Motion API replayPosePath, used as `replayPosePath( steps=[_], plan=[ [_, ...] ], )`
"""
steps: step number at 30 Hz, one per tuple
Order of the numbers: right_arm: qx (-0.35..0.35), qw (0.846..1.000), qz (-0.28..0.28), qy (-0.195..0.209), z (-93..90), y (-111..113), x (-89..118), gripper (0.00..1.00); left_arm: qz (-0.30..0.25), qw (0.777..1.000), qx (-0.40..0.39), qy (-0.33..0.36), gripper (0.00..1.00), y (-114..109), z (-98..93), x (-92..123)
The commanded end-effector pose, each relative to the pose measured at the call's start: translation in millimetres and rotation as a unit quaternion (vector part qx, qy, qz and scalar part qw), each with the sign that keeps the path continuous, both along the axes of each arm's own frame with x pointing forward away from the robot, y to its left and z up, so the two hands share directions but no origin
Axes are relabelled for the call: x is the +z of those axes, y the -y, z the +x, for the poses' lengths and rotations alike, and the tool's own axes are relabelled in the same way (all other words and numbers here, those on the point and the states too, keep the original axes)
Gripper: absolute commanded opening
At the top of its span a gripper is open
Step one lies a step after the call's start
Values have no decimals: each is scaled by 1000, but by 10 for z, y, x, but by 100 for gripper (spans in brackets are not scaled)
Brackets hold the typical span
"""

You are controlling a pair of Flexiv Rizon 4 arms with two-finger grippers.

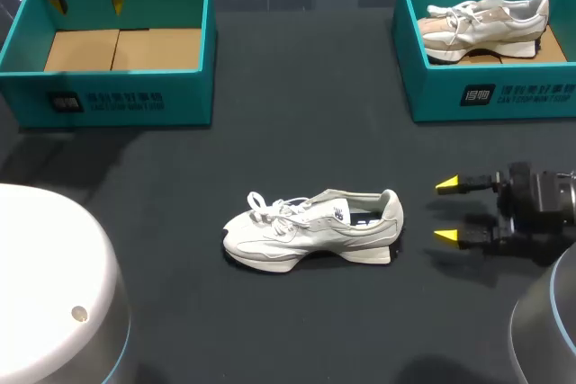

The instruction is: Take the shoe out of the shoebox, open the shoe tongue, remove and reinsert the insole, then place the shoe into the shoebox

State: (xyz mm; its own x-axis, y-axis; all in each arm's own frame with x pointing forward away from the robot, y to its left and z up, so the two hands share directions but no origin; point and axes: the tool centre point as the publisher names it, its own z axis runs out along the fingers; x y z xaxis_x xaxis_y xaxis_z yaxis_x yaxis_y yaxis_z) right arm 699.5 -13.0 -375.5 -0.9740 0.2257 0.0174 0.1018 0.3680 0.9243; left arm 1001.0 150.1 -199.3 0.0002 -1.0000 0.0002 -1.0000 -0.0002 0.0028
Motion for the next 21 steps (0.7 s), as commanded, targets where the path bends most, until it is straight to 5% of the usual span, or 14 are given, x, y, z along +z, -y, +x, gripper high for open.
replayPosePath(
  steps=[1,21],
  plan=[
    [-5,1000,0,-1,-4,-143,-67,100,0,1000,0,0,100,1,-2,-2],
    [15,1000,6,-10,-66,-477,-227,100,0,1000,0,0,100,1,-2,-2]
  ],
)
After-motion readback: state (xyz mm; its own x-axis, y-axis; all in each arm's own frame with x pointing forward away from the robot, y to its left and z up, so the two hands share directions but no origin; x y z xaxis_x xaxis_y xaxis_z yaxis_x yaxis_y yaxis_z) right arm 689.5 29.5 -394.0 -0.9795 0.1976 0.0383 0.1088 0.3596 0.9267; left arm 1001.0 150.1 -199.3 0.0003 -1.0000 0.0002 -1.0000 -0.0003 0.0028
